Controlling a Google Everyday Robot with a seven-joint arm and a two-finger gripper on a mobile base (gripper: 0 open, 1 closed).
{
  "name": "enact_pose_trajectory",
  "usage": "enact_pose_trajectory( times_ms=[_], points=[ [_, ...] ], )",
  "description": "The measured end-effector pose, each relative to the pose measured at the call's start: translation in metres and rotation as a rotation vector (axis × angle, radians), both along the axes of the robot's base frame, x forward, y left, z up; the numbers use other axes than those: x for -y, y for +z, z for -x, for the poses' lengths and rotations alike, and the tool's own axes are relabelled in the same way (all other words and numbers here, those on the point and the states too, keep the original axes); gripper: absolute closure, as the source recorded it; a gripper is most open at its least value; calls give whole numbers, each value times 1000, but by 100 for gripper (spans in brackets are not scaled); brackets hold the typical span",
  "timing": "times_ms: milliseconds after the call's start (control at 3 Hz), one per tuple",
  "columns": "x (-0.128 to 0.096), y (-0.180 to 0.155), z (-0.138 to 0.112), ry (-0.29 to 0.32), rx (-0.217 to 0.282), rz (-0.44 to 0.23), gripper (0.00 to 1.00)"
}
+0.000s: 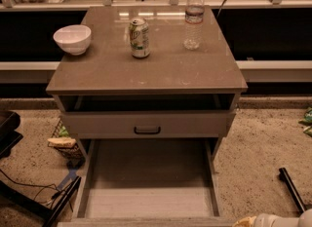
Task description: Close middle drawer
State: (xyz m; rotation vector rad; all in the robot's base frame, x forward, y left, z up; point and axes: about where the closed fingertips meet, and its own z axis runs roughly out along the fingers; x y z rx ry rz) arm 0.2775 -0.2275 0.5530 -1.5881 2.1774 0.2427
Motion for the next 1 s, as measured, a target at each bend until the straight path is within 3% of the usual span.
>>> enact_pose_trajectory(
  times_ms=[333,1000],
  points=[
    [-10,-40,11,3,-20,-94,100],
    [-39,-118,10,68,23,-342,100]
  ],
)
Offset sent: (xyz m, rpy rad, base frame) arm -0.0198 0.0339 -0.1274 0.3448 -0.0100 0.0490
